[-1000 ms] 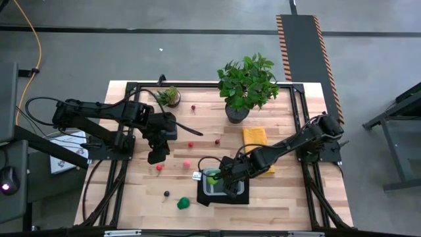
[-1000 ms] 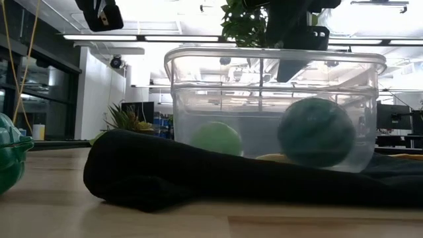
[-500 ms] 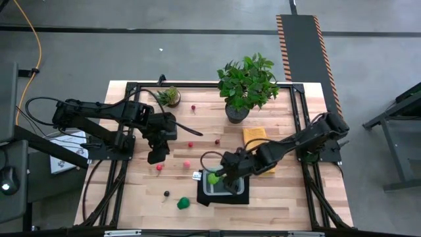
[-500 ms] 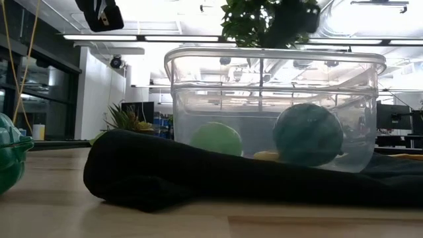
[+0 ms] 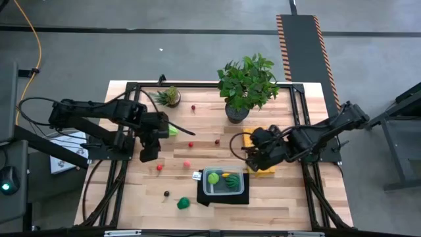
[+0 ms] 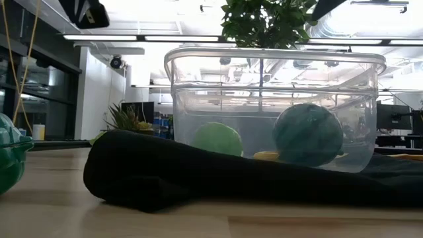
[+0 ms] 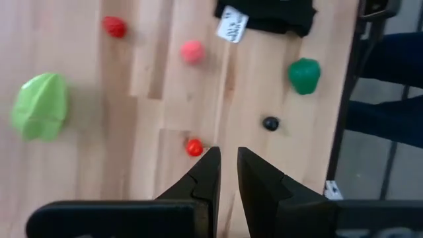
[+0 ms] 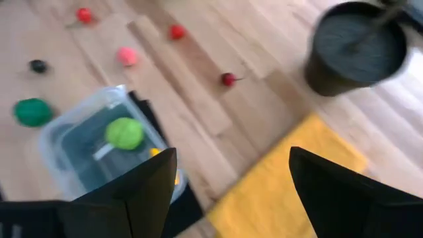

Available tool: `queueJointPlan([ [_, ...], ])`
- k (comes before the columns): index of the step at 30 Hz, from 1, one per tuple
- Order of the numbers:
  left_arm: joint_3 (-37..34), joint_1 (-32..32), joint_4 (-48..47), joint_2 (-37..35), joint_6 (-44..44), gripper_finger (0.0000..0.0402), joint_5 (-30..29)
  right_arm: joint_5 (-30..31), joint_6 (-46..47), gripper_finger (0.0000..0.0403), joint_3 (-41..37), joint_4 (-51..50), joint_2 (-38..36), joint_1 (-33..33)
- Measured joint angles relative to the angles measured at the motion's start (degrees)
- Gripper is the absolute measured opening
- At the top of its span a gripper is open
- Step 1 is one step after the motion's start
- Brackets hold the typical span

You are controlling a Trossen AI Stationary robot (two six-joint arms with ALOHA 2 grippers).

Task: Pick and placing Produce into tupperware
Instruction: Put the star fruit into the transparent bin

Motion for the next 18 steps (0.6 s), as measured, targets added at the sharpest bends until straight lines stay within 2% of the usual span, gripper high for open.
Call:
queueJointPlan([
  [4,0.0,-0.04,-2.25,-4.02,-1.94,0.0042,-5.19,0.85,3.42,0.0282,-0.04,-4.6,-0.33,1.28],
  [10,0.0,-0.04,-0.77,-12.07,-8.89,0.0042,-10.65,3.64,6.8,0.0282,-0.04,-8.95,-0.33,3.62],
  [18,0.0,-0.04,-0.18,-20.79,-14.18,0.0042,-16.35,8.96,21.19,0.0282,-0.09,-20.52,-0.35,9.28],
])
